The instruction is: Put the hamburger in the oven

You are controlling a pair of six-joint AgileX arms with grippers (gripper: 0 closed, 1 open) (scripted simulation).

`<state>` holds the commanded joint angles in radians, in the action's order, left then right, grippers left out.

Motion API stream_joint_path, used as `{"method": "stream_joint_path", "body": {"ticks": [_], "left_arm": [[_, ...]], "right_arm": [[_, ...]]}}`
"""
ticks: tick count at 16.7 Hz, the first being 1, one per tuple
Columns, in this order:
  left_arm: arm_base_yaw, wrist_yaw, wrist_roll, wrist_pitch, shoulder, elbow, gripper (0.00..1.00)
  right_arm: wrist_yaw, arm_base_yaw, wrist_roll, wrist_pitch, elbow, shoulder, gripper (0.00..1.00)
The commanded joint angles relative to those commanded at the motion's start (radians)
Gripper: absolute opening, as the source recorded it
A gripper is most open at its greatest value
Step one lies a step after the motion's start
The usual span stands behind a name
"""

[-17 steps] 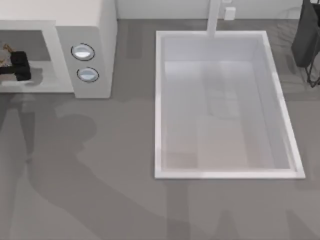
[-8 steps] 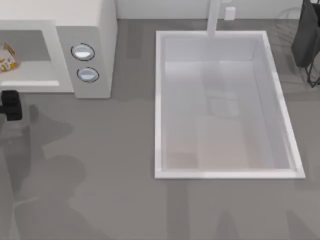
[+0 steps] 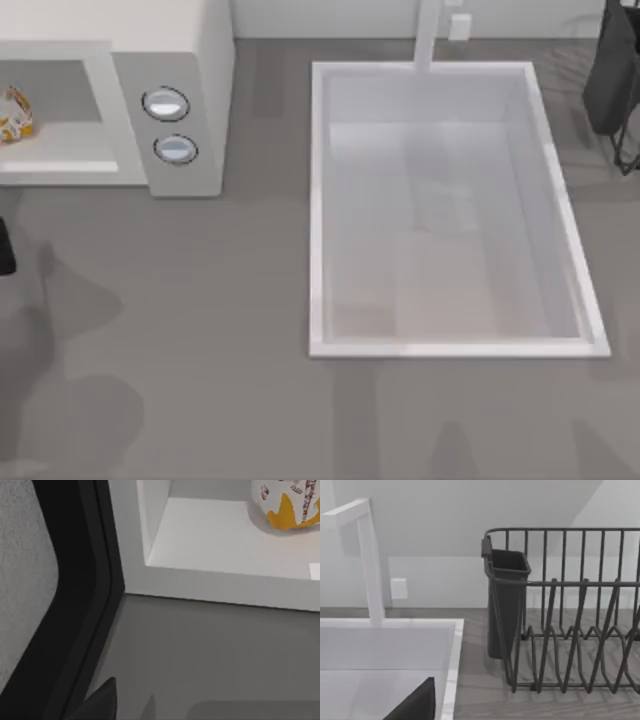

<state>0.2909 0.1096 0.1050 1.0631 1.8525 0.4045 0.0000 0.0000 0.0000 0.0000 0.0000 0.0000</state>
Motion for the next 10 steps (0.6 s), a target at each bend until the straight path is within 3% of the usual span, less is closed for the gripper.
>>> {"method": "stream_joint_path", "body": {"ticks": [10], "left_arm": [[0.024, 0.018, -0.016, 0.005, 0.030, -0.060, 1.00]], "right_arm": [[0.000, 0.000, 0.000, 0.000, 0.000, 0.000, 1.00]]}}
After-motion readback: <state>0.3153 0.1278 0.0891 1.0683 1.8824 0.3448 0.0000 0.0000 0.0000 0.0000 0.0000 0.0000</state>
